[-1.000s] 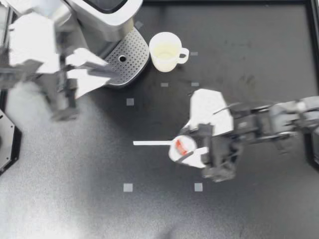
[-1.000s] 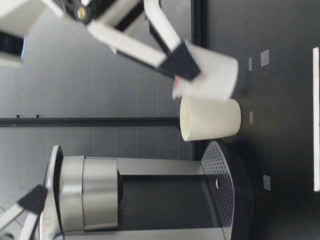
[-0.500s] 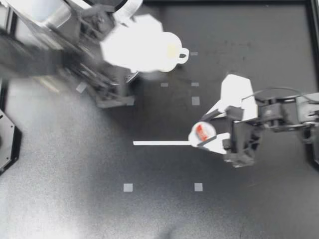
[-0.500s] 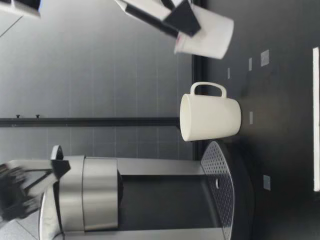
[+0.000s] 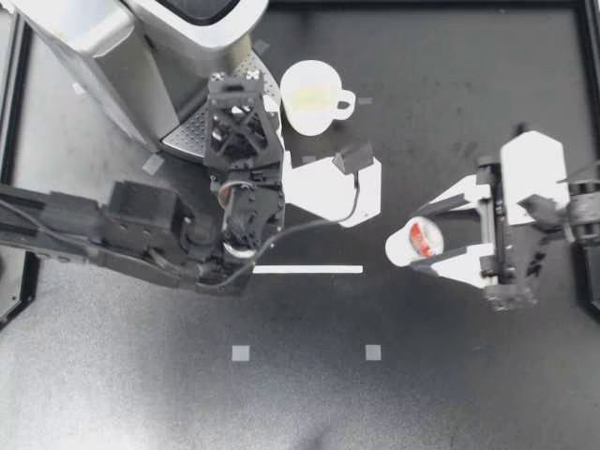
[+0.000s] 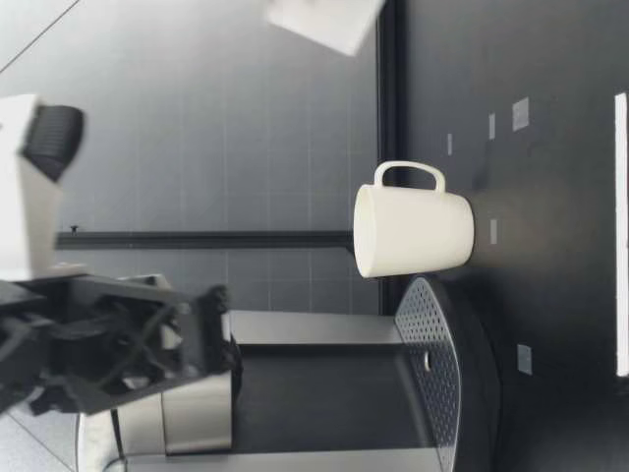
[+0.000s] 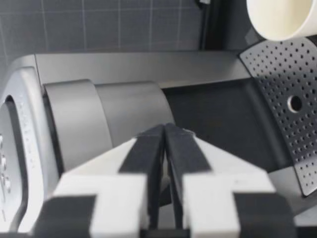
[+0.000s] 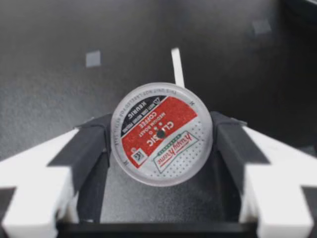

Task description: Place the coffee capsule inside the capsule container, then place the cup onto the center of the cup tray.

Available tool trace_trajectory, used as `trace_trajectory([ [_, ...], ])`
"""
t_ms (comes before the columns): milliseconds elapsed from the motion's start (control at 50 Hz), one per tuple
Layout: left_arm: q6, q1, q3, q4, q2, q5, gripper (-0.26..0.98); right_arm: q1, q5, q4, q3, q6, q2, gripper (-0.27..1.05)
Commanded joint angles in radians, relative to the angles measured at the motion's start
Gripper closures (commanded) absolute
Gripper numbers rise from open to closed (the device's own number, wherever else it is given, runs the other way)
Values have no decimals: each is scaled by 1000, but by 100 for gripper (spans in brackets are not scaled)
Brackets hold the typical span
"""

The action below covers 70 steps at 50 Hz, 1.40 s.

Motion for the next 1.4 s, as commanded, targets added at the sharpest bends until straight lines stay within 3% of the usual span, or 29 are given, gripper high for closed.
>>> trace_trajectory([
  [0,-17,2,14,41,-21,6,60,-6,-34,-2,3,-2,-17,24],
  [140,-63,2,69,120,-26,6,60,-6,-43,0,9,2,-3,24],
  [480,-87,17,146,209,-40,5,60,-5,-49,0,-5,5,25,24],
  [1060,-91,72,186,270,-91,8,60,-6,-57,0,-17,5,46,24],
  [1380,-58,72,152,350,-115,49,60,-5,-57,0,-21,8,46,24],
])
